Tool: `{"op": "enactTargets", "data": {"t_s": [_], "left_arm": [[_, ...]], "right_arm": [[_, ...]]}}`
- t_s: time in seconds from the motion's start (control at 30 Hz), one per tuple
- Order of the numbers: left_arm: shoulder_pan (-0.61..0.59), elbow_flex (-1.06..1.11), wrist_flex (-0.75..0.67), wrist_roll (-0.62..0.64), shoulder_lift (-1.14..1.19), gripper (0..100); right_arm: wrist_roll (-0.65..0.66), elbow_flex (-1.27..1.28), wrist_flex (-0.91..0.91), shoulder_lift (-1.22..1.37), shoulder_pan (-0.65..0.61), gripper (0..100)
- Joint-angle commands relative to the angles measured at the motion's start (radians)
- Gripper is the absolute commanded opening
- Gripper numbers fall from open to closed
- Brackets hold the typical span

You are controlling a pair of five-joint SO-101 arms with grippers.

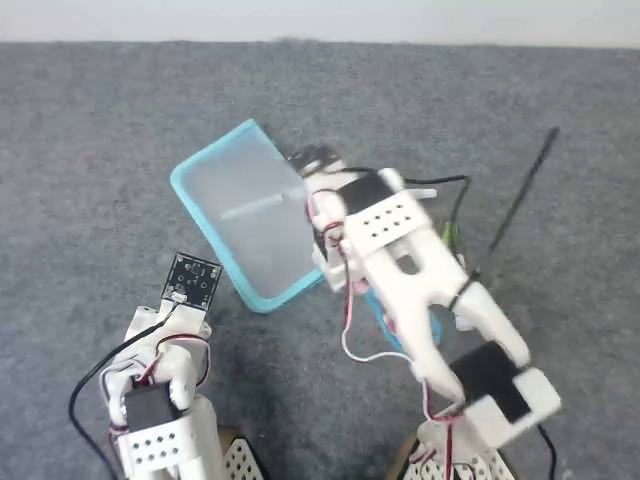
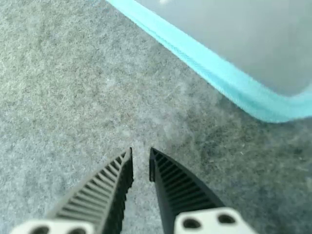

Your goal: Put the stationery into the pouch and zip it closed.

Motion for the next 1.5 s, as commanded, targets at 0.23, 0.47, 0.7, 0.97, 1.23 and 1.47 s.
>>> {"op": "enactTargets", "data": {"t_s": [0.23, 0.47, 0.7, 0.97, 1.23, 1.47], "left_arm": [[-0.005, -0.007, 0.000, -0.014, -0.020, 5], [-0.005, -0.007, 0.000, -0.014, -0.020, 5], [-0.005, -0.007, 0.000, -0.014, -0.020, 5], [-0.005, -0.007, 0.000, -0.014, -0.020, 5], [-0.005, -0.007, 0.000, -0.014, -0.020, 5], [-0.005, -0.007, 0.000, -0.014, -0.020, 5]], "right_arm": [[-0.097, -0.077, -0.016, 0.136, -0.097, 18.1], [-0.094, 0.057, -0.265, -0.061, -0.096, 15.1], [-0.034, 0.399, -0.538, -0.326, -0.053, 14.8], [0.060, 0.562, -0.467, -0.435, -0.074, 15.1], [0.044, 0.621, -0.516, -0.427, -0.079, 15.2], [0.044, 0.601, -0.625, -0.257, -0.074, 15.1]]}}
